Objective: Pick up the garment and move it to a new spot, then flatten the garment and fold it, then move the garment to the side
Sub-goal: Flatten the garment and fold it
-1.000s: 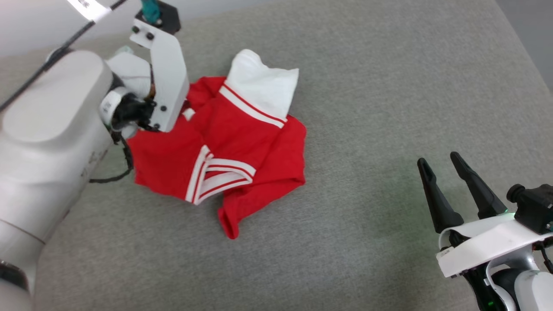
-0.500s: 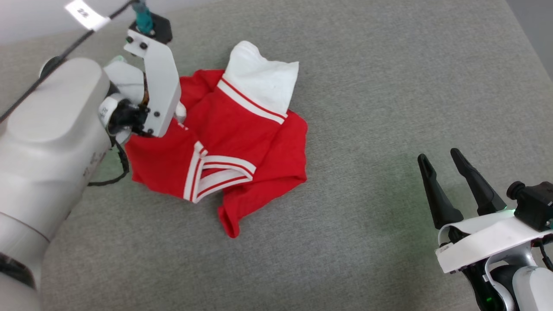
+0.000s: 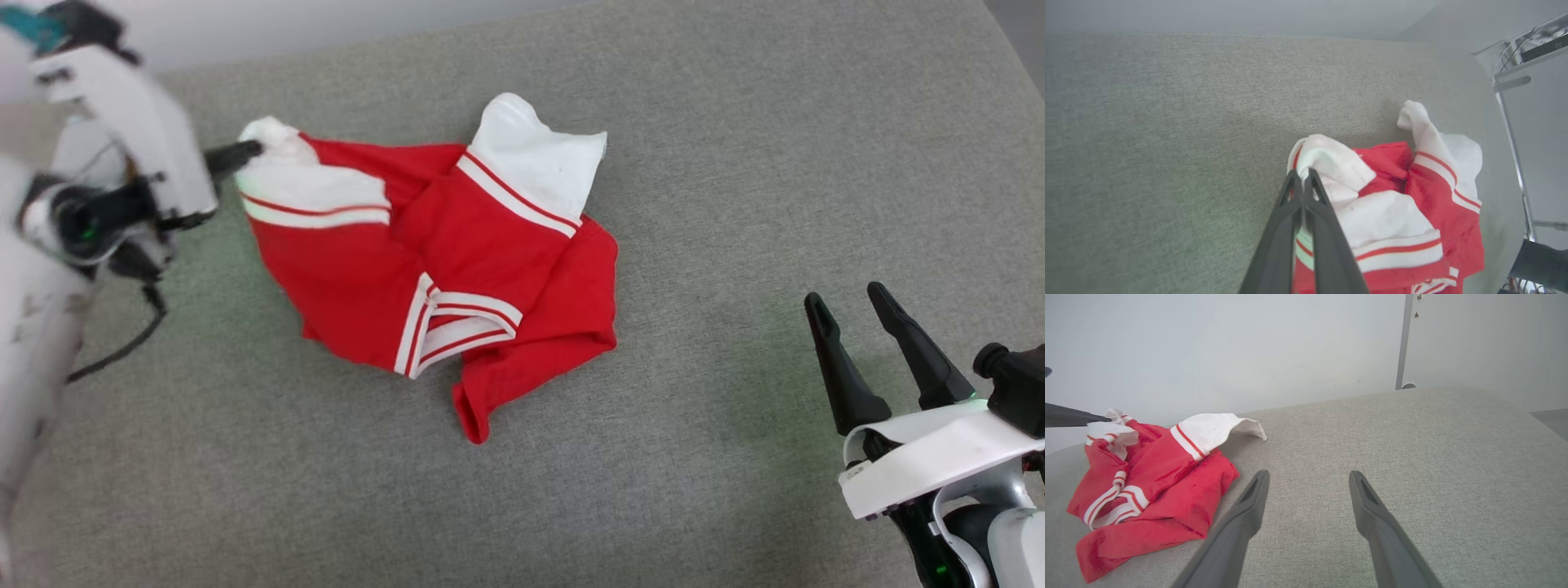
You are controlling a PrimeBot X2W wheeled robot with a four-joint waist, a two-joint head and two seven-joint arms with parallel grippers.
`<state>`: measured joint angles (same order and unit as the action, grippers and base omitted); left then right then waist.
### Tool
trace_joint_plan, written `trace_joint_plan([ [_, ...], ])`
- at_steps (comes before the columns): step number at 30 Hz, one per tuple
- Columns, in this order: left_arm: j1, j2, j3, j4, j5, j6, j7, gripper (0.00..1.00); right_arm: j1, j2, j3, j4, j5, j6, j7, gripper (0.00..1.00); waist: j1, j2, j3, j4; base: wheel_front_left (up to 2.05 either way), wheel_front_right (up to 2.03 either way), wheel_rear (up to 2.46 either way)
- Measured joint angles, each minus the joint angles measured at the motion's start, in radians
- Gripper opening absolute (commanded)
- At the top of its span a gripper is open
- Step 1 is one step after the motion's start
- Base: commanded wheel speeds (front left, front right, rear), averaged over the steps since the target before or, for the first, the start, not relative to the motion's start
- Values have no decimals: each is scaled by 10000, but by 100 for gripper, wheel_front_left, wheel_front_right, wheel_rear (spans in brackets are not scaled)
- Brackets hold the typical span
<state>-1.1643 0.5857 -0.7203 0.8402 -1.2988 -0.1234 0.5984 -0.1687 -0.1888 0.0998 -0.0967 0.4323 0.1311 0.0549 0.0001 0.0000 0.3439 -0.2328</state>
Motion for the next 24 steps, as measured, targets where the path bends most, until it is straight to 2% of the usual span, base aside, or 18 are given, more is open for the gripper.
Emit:
trace_joint_plan([
  [5,1001,972,608,2,-535,-10,-640,0,140,-42,-115,-163,15,0,159,100,0,0,19,60,0,0,0],
  [6,1234,1103,614,-4,-537,-10,-765,3,145,-48,-148,-198,15,0,167,100,0,0,36,61,0,0,0],
  [9,1814,1290,466,0,-326,-13,-1087,11,177,-59,-268,-280,13,0,247,100,-1,0,63,106,0,0,0],
  [12,2173,1323,453,144,-314,-42,-1369,12,239,-54,-314,-376,-6,0,345,100,-1,0,78,196,0,0,0],
  [15,2193,1300,157,104,33,-46,-1546,51,251,-54,-311,-476,-36,0,441,100,0,0,52,289,0,0,0],
  [16,2154,1344,-50,71,316,-59,-1569,89,251,-56,-305,-508,-44,0,470,100,0,0,37,320,0,0,0],
  [17,2080,1394,-222,36,616,-82,-1609,100,251,-56,-303,-533,-46,0,481,100,0,0,17,350,0,0,0],
  [21,1565,1641,-470,-82,1162,-71,-1701,100,254,-42,-280,-589,-104,0,564,100,0,0,-102,449,0,0,0],
  [24,983,1622,-746,-583,1499,-69,-1292,100,300,2,-267,-583,-113,0,573,100,0,0,-220,505,0,0,0],
])
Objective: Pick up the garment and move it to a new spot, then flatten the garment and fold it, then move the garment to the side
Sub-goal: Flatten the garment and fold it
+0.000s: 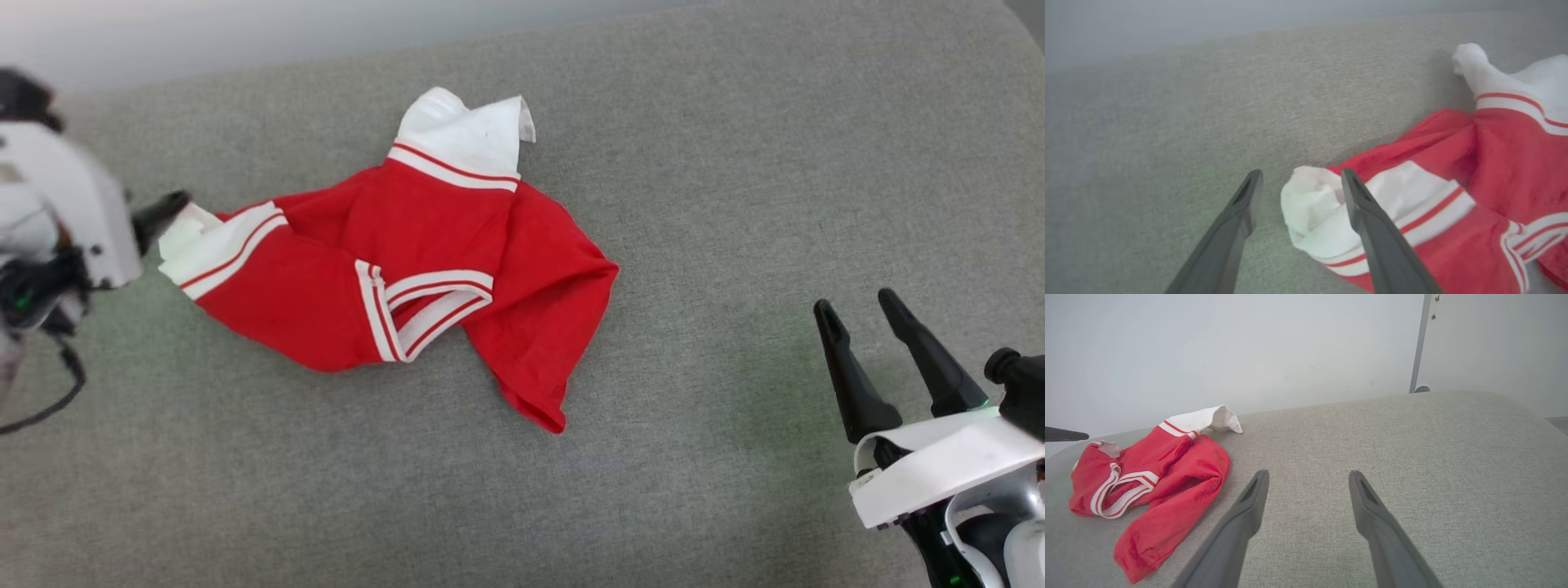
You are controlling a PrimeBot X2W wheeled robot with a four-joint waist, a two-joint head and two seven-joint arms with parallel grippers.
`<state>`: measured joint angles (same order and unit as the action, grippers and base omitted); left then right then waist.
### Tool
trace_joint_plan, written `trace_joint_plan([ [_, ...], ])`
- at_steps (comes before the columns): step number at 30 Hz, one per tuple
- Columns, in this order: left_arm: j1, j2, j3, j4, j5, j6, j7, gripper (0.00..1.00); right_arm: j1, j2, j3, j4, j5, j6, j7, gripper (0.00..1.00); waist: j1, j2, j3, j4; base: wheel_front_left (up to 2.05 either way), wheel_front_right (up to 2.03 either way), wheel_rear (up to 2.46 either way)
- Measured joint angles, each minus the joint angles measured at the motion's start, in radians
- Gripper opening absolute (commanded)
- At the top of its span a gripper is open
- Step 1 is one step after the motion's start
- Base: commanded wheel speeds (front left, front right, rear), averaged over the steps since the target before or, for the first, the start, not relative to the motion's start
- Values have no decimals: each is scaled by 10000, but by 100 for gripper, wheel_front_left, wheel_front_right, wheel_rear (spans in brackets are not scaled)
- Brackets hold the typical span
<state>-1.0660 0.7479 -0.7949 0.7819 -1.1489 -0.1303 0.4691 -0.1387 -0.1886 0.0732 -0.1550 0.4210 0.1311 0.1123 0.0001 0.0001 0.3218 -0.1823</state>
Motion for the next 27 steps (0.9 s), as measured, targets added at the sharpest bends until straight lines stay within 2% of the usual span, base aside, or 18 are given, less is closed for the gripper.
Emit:
trace_joint_plan([
  [3,-351,-148,-393,-727,276,84,798,100,80,54,36,25,-4,0,12,100,0,0,-120,44,0,0,0],
  [6,-508,-343,-1009,-1875,334,71,2188,100,84,86,69,58,-4,0,10,100,0,0,-228,68,0,0,0],
  [12,-836,-150,-2090,-4165,560,54,4174,100,93,92,184,75,12,0,-31,100,-1,0,-239,35,0,0,0],
  [16,-1278,-134,-2443,-4516,1066,25,4458,100,53,82,339,109,50,0,-113,100,-1,0,-111,-79,0,0,0],
  [21,-1558,-376,-2679,-4061,1220,23,4401,100,-109,77,460,242,102,0,-242,100,-1,0,65,-326,0,0,0],
  [25,-1599,-278,-3062,-3808,1089,21,4727,100,-119,79,445,330,123,0,-330,100,-1,0,187,-485,0,0,0],
  [27,-1651,-173,-3266,-3789,1072,17,4811,85,-121,79,437,360,132,0,-347,100,-1,0,228,-525,0,0,0],
])
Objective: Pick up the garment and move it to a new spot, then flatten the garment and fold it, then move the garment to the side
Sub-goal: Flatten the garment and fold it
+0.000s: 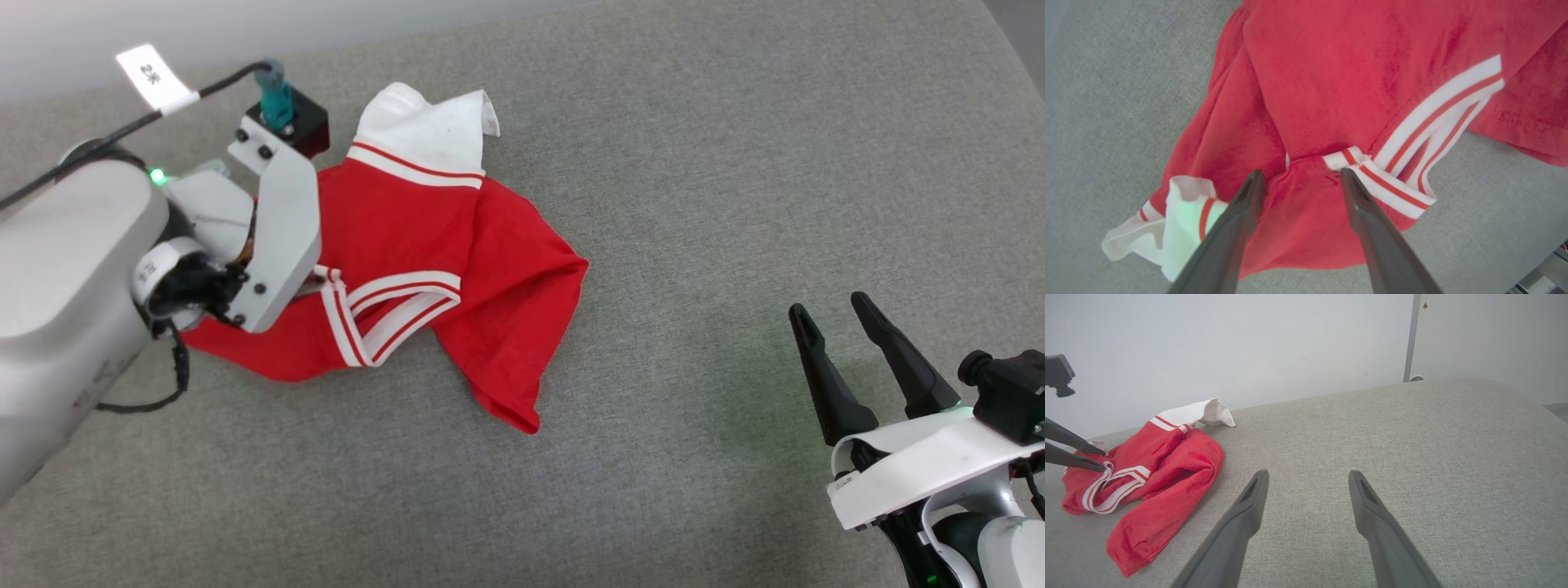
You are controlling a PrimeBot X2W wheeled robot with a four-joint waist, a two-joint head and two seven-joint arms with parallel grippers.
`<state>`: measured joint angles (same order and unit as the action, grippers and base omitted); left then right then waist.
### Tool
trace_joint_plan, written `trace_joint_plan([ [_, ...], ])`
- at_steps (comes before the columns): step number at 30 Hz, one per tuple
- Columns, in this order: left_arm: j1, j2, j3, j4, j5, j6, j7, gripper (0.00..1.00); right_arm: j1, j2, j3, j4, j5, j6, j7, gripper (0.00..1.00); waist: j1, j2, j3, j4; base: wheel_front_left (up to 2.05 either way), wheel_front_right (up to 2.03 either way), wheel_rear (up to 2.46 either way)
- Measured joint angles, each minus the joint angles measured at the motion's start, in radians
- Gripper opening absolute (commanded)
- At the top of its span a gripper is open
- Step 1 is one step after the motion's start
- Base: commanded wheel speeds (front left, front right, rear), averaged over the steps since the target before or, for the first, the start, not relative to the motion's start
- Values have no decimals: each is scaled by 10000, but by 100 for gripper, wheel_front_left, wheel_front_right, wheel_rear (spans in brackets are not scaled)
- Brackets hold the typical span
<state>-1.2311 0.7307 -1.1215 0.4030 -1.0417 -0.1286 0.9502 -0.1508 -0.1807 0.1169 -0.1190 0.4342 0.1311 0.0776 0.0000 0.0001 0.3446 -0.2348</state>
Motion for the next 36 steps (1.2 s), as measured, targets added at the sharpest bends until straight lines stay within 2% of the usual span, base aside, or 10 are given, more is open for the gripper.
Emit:
trace_joint_plan([
  [2,-42,111,-209,17,8,-2,-2,53,1,0,-27,36,10,0,-61,100,0,0,5,14,0,0,0],
  [4,-54,184,-366,29,-52,-2,-8,36,1,8,-46,44,8,0,-61,100,0,0,-3,69,0,0,0],
  [6,-52,198,-393,50,-230,-2,-98,0,-6,8,-58,42,8,0,-59,100,0,-1,-15,148,0,0,0],
  [11,14,453,-581,-410,-648,-4,-184,0,-13,-12,-79,19,-35,0,19,100,0,0,-89,395,0,0,0],
  [18,1185,1758,-514,-1655,-1534,17,-817,0,69,-17,-119,-46,-61,0,121,100,0,0,-334,710,0,0,0],
  [27,3857,3271,-330,-2826,-2824,832,-2876,0,277,-27,-268,-251,-121,0,286,100,0,0,-568,980,0,0,0],
  [30,4394,3415,-330,-3051,-3030,905,-3409,22,379,-61,-357,-314,-127,0,374,100,0,0,-613,1083,0,0,0],
  [31,4480,3453,-313,-3129,-3028,940,-3599,44,380,-71,-370,-353,-138,0,397,100,0,0,-626,1119,0,0,0],
  [32,4550,3469,-267,-3168,-3024,1024,-3824,87,380,-79,-378,-387,-138,0,458,100,0,-1,-639,1157,0,0,0],
  [36,4495,3649,-17,-3574,-2880,1133,-4188,100,379,-86,-370,-472,-153,0,552,100,0,-1,-697,1271,0,0,0],
])
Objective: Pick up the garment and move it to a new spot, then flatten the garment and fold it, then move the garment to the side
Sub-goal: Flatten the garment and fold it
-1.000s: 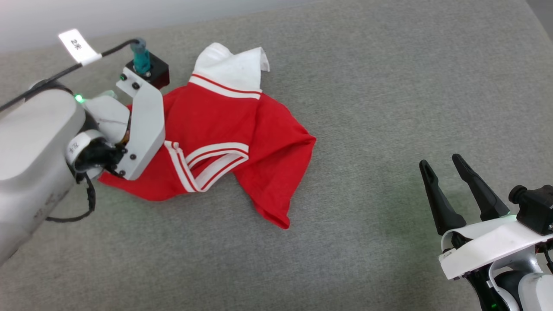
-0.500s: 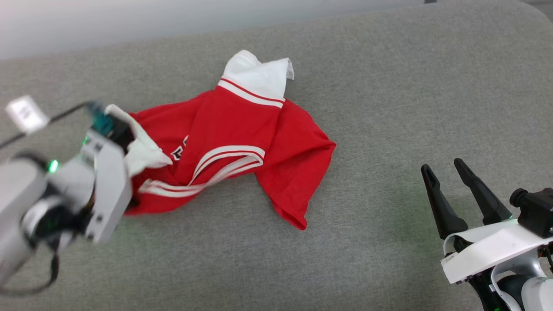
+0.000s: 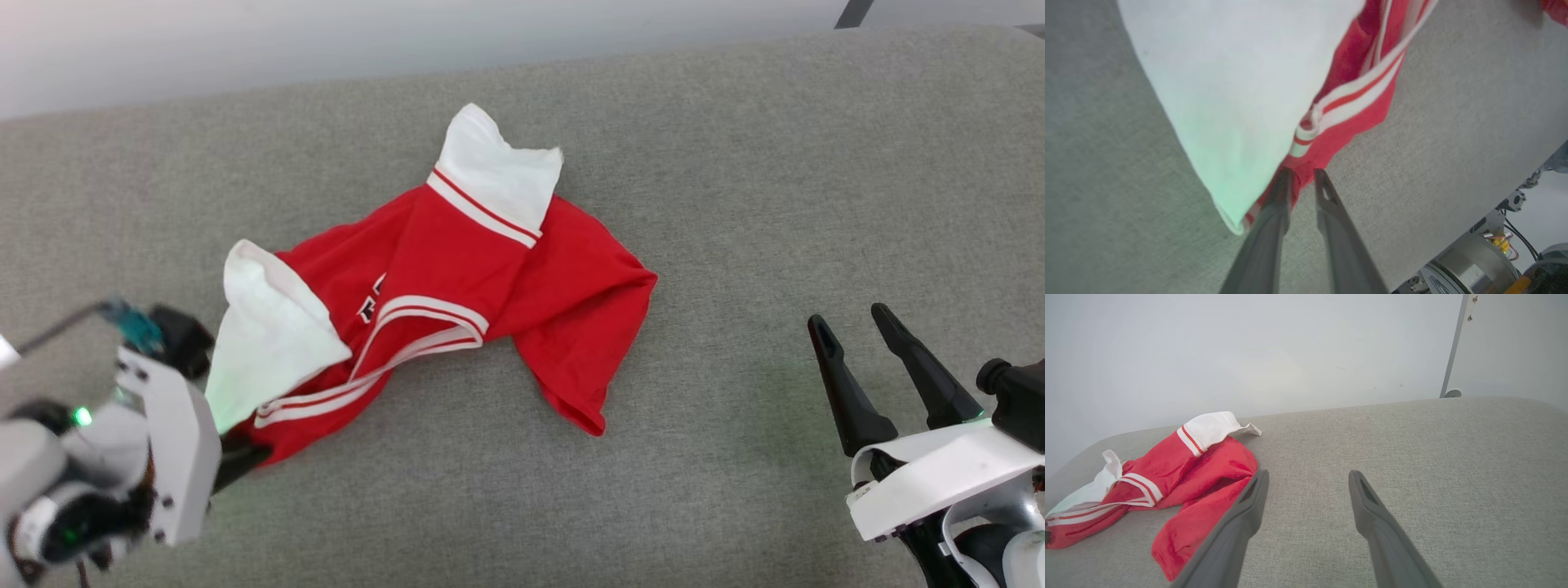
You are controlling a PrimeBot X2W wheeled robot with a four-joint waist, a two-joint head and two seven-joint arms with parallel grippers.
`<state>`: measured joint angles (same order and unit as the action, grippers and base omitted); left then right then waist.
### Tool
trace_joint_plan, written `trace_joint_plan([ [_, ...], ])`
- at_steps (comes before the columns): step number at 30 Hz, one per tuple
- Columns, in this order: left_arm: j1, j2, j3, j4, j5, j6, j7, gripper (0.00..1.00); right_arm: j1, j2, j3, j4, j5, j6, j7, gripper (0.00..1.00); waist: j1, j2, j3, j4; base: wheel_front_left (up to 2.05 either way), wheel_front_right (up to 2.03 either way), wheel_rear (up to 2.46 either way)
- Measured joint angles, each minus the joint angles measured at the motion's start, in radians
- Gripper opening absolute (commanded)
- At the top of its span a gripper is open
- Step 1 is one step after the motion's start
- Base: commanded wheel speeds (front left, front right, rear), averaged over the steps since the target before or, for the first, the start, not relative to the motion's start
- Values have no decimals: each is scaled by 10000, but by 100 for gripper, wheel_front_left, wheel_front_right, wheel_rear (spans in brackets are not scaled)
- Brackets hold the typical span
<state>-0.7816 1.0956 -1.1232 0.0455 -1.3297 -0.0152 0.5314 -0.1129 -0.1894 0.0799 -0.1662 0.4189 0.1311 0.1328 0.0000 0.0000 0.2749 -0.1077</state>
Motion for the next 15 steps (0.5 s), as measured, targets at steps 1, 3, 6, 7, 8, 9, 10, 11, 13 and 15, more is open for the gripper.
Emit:
trace_joint_plan([
  [1,-110,82,100,-144,0,23,-33,100,0,0,-2,-17,0,0,10,100,0,0,-10,18,0,0,0],
  [3,-410,151,408,-514,-96,44,-123,100,0,0,-8,-52,0,0,38,100,0,0,-20,48,0,0,0],
  [6,-986,136,754,-821,-121,184,-117,100,0,4,6,-73,-4,0,38,100,0,0,11,55,0,0,0],
  [7,-1152,86,800,-786,0,276,-86,100,0,6,27,-77,-8,0,38,100,0,0,25,46,0,0,0],
  [8,-1299,6,788,-706,159,336,31,100,-1,8,61,-75,-8,0,38,100,0,0,39,30,0,0,0],
  [9,-1409,-96,694,-621,320,341,217,100,-4,12,98,-71,-6,0,38,100,0,0,53,7,0,0,0],
  [10,-1460,-267,583,-485,397,339,424,100,-10,15,132,-67,-6,0,36,100,0,0,65,-20,0,0,0],
  [11,-1469,-453,479,-368,397,328,570,100,-15,15,146,-63,0,0,35,100,0,0,76,-46,0,0,0],
  [13,-1549,-755,316,-50,466,318,817,100,-24,13,146,-48,6,0,21,100,0,0,92,-101,0,0,0],
  [15,-1671,-949,209,305,600,278,1030,100,-26,10,134,-44,6,0,6,100,0,0,109,-157,0,0,0],
])
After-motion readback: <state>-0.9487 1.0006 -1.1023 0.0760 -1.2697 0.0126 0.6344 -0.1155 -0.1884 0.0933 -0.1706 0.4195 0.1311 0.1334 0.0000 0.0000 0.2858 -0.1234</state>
